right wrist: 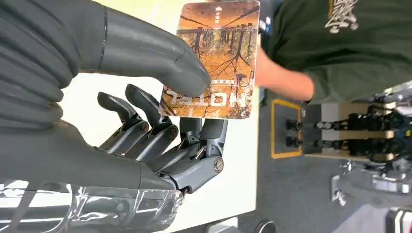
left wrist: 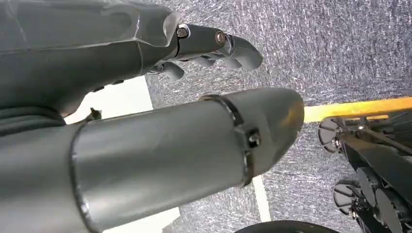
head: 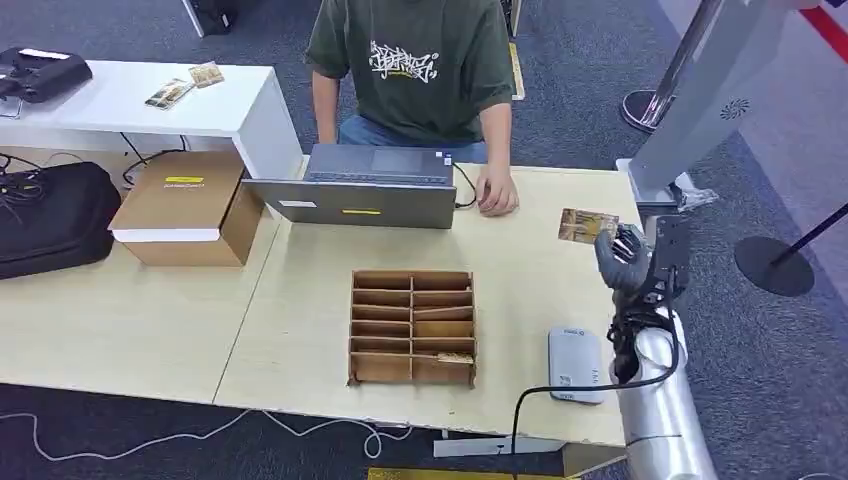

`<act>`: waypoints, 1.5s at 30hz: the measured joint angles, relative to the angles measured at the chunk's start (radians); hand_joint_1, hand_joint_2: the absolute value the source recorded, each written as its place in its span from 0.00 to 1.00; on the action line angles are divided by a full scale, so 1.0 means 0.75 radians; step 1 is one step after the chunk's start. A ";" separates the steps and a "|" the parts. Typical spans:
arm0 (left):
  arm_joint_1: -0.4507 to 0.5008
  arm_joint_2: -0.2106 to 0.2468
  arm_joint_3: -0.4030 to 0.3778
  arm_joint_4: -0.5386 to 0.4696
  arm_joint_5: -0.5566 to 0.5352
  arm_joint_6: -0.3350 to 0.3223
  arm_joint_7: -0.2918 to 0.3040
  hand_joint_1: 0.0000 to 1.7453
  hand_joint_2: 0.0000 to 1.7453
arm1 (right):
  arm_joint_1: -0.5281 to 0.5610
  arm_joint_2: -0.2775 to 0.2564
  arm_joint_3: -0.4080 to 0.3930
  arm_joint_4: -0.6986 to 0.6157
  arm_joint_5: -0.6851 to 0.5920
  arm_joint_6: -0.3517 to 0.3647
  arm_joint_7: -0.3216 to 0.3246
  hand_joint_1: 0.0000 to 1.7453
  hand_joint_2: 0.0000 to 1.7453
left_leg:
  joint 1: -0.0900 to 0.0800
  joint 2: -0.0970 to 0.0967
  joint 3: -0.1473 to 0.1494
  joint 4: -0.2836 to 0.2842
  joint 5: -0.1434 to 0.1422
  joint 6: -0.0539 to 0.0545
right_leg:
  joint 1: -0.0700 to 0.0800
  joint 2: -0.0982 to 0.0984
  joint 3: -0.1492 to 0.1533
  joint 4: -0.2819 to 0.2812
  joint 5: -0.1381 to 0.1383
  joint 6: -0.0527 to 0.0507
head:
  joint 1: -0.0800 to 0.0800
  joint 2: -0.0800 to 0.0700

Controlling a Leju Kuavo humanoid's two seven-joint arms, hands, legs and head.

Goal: Pass the card to the sensor for recognition and then transmit it.

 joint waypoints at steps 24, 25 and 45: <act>0.000 -0.040 0.000 0.000 0.032 0.027 -0.005 0.00 0.00 | 0.493 0.139 -0.067 -0.503 0.127 -0.013 0.121 1.00 1.00 | 0.000 0.001 0.000 0.000 -0.001 0.000 | 0.000 0.000 0.000 0.000 -0.001 0.001 | 0.000 0.000; 0.000 -0.041 0.000 0.000 0.030 0.028 -0.005 0.00 0.00 | 0.505 0.143 -0.067 -0.514 0.131 -0.008 0.129 1.00 1.00 | 0.000 0.001 0.000 0.000 -0.001 0.000 | 0.000 0.000 0.000 0.000 -0.001 0.001 | 0.000 0.000; 0.000 -0.045 0.000 0.000 0.061 0.026 -0.002 0.00 0.00 | 0.691 0.224 -0.096 -0.662 0.318 0.119 0.199 1.00 1.00 | 0.000 0.001 0.000 0.000 -0.001 0.000 | 0.000 0.000 0.000 0.000 -0.002 0.000 | 0.000 0.000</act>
